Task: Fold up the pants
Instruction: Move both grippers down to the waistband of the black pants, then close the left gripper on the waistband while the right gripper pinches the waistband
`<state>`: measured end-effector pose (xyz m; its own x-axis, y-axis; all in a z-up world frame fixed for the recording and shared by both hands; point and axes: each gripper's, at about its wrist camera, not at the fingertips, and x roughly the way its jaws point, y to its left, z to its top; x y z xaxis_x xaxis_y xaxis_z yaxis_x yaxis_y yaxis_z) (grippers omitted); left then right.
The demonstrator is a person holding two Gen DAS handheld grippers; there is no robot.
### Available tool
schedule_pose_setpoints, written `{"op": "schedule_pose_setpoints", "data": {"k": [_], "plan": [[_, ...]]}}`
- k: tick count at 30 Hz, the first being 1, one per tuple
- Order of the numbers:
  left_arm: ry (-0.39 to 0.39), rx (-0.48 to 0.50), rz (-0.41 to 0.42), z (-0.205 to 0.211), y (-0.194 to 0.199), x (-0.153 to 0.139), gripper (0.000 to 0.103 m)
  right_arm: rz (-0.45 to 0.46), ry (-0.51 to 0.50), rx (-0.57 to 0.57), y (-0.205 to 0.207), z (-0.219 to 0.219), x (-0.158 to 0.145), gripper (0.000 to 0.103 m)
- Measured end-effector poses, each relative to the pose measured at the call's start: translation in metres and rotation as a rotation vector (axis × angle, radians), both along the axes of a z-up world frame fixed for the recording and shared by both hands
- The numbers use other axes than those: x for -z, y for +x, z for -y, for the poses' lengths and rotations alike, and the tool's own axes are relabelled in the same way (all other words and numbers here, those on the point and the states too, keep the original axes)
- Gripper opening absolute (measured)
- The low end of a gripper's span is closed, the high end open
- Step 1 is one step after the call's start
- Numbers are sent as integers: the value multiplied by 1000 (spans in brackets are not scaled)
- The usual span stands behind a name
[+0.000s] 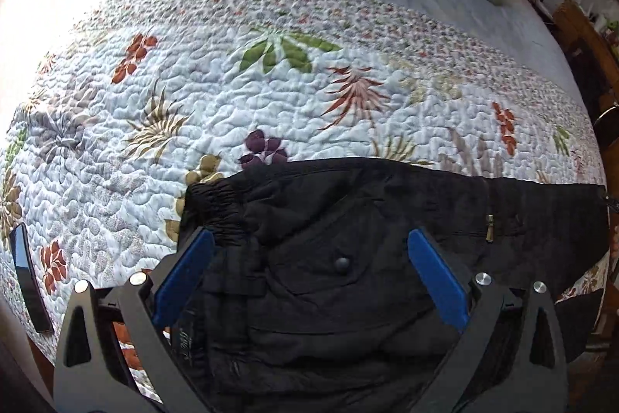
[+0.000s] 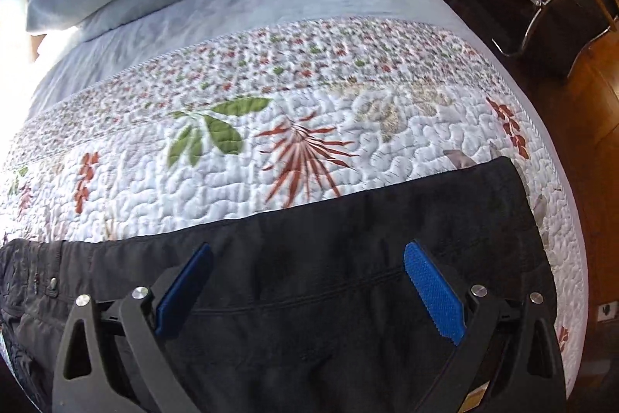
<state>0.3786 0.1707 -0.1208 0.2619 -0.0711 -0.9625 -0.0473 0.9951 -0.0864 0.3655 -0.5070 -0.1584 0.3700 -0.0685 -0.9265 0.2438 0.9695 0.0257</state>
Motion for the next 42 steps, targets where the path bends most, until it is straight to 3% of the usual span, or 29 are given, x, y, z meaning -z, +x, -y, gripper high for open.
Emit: {"op": "schedule_pose_setpoints", "data": {"k": [2, 7, 10, 13, 15, 17, 19, 22, 25, 32, 36, 42], "plan": [[26, -25, -93, -29, 18, 28, 100, -22, 9, 16, 5, 9, 13, 100], [-133, -96, -290, -73, 35, 75, 100, -66, 33, 23, 13, 18, 43, 100], [-148, -110, -346, -76, 38, 91, 100, -47, 38, 18, 14, 20, 45, 100], [-113, -95, -336, -68, 41, 90, 98, -38, 41, 13, 16, 23, 40, 100], [-108, -85, -316, -60, 40, 84, 67, -23, 44, 4, 17, 25, 34, 100], [-81, -79, -322, -53, 37, 80, 52, -11, 49, -2, 17, 31, 27, 100], [-66, -90, -317, -51, 35, 76, 45, 1, 41, 6, 16, 39, 19, 100], [-117, -121, -308, -51, 30, 64, 26, 29, 61, 13, 17, 55, 7, 100], [-95, -92, -271, -43, 21, 49, 14, 29, 88, 12, 20, 71, 1, 100], [-6, -52, -230, -19, 10, 46, 11, -59, 11, -11, 41, 100, 8, 99], [-10, -41, -235, -18, 7, 49, 11, -129, -81, -34, 42, 121, 14, 99], [-48, -66, -247, -33, 12, 70, 12, -182, -87, 67, 25, 171, 29, 100]]}}
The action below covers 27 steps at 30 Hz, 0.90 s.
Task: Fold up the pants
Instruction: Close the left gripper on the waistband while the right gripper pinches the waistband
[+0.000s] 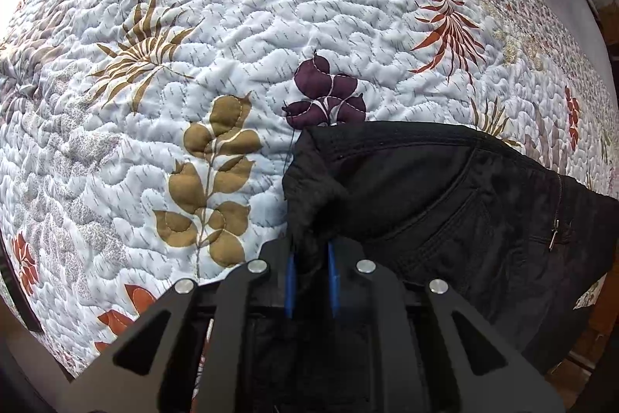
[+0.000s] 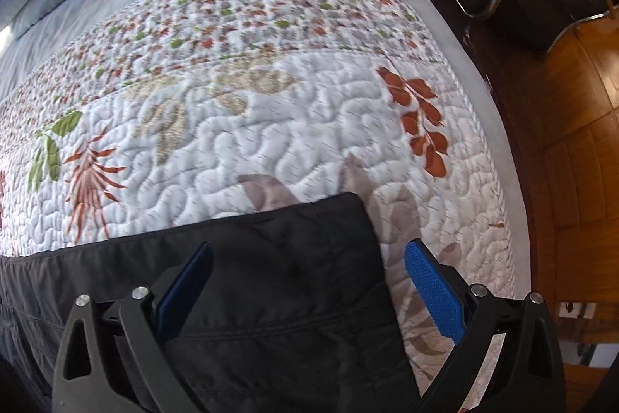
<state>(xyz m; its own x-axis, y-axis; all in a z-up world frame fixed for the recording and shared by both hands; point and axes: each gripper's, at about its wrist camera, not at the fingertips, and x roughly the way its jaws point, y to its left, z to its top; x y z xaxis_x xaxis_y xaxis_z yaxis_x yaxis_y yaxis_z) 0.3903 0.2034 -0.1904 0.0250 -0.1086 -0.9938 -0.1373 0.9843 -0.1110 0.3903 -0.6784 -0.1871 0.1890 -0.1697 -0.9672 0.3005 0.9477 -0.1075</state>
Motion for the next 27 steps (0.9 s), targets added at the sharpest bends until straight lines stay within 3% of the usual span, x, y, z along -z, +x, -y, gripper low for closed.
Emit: {"op": "schedule_pose_setpoints", "data": {"k": [4, 8, 10, 11, 12, 14, 18, 22, 27], "plan": [[-11, -21, -19, -11, 5, 10, 15, -11, 90, 4, 6, 5, 19, 100], [-25, -31, -55, -1, 29, 42, 28, 9, 23, -49, 6, -7, 26, 99], [9, 8, -52, 5, 33, 49, 27, 39, 45, -70, 0, -9, 20, 83], [34, 24, -47, 11, 33, 47, 26, 53, 21, -91, -2, -13, 15, 67], [53, 31, -40, 17, 34, 45, 22, 63, 0, -114, -5, -20, 10, 41], [84, 36, -25, 23, 32, 41, 16, 82, -48, -150, -10, -32, -1, 18], [136, 77, 23, 43, 20, 21, 10, 156, -192, -224, -26, -61, -34, 13], [88, 90, 91, 53, -4, -12, 9, 318, -193, -245, -61, -74, -91, 12], [12, 141, 178, 55, -39, -54, 9, 522, -126, -272, -141, -92, -154, 12]]}}
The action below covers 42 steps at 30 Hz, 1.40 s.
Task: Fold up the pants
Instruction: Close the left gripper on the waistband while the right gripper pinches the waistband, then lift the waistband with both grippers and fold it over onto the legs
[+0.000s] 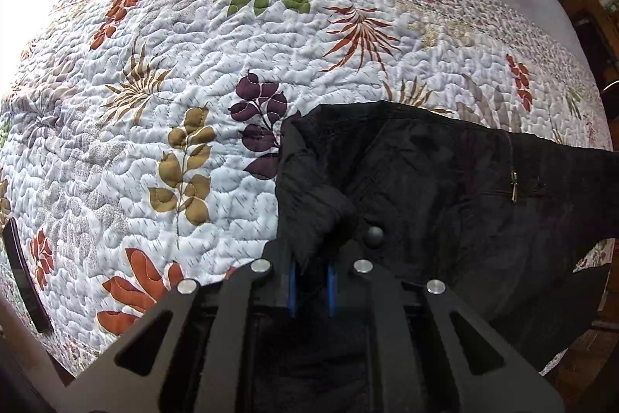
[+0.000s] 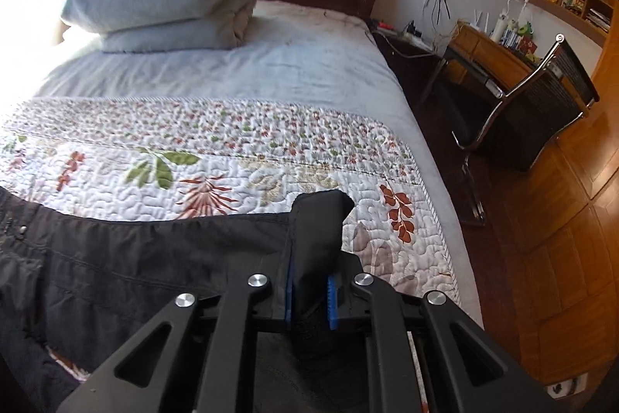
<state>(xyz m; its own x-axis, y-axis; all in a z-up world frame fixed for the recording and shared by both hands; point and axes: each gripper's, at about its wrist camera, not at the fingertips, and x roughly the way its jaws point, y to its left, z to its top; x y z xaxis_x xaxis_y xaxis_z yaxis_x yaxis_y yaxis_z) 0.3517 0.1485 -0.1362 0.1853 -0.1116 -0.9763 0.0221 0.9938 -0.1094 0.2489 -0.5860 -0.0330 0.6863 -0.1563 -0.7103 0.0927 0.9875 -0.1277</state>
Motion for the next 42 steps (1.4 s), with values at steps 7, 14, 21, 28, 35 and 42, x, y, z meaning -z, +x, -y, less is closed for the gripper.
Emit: {"op": "schedule_pose_setpoints", "data": {"k": [7, 14, 21, 28, 35, 42], "plan": [[-145, 43, 77, -5, -52, -10, 9, 212, 175, 19, -141, 0, -33, 12], [-274, -14, 102, -32, -114, -13, 10, 333, 426, 211, -252, 43, 4, 12], [-319, -84, 89, -72, -166, -9, 11, 354, 560, 367, -324, 67, 52, 12], [-285, 6, 43, -77, -204, 6, 14, 228, 610, 486, -361, 69, 116, 12], [-115, 161, 55, -50, -233, 16, 19, 142, 582, 544, -377, 61, 136, 38], [-162, 223, 71, -61, -270, -4, 21, 91, 490, 593, -400, 51, 113, 60]]}}
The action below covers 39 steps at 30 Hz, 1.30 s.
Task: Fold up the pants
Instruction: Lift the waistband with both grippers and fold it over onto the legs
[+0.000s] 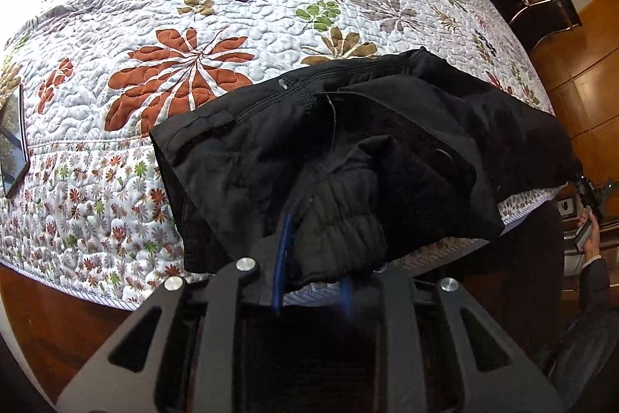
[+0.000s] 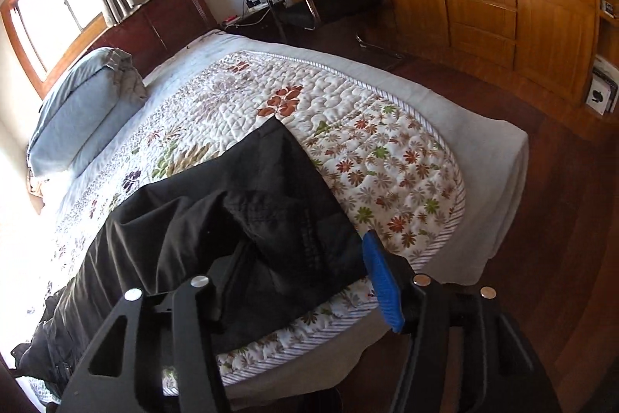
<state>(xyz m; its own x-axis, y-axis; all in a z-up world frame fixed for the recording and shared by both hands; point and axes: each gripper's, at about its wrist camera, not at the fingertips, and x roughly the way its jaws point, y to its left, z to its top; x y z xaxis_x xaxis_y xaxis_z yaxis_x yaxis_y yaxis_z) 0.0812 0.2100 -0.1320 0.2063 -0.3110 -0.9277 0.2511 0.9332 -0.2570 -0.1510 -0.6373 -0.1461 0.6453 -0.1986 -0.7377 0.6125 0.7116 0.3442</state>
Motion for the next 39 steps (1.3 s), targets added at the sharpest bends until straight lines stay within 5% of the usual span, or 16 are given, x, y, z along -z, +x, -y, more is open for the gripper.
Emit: {"op": "schedule_pose_setpoints", "data": {"k": [2, 6, 7, 8, 9, 10, 13, 18, 24, 28, 34, 39], "plan": [[26, 45, 40, -1, -12, -6, 22, -23, -24, 9, -3, -6, -5, 68], [297, 226, 272, 29, -15, -16, 28, 1, 3, 17, 1, -18, -9, 70], [297, 246, 273, 35, -6, -17, 31, 18, 19, 17, 3, -21, -10, 70], [213, 276, 221, 37, 5, -19, 55, 29, 30, 19, 6, -24, -13, 70], [65, 308, 156, 35, 17, -22, 93, 42, 37, 16, 9, -28, -16, 70], [-46, 309, 105, 30, 28, -24, 97, 46, 34, 13, 12, -32, -19, 70], [-389, 337, -143, 10, 63, -16, 97, 47, 20, -7, 19, -46, -28, 70], [-189, 126, -84, -40, 61, -20, 97, 26, -63, -66, 32, -71, -49, 70], [-308, -77, -147, -72, 4, -12, 97, 81, -31, -96, 52, -82, -61, 70], [-273, -97, -142, -40, -8, 10, 97, 153, 81, -119, 60, -88, -58, 71], [-157, -172, -283, -12, -14, 67, 97, 223, 282, -158, 39, -90, -44, 72], [-220, -213, -346, -14, -28, 78, 97, 184, 330, -147, 7, -87, -24, 73]]}}
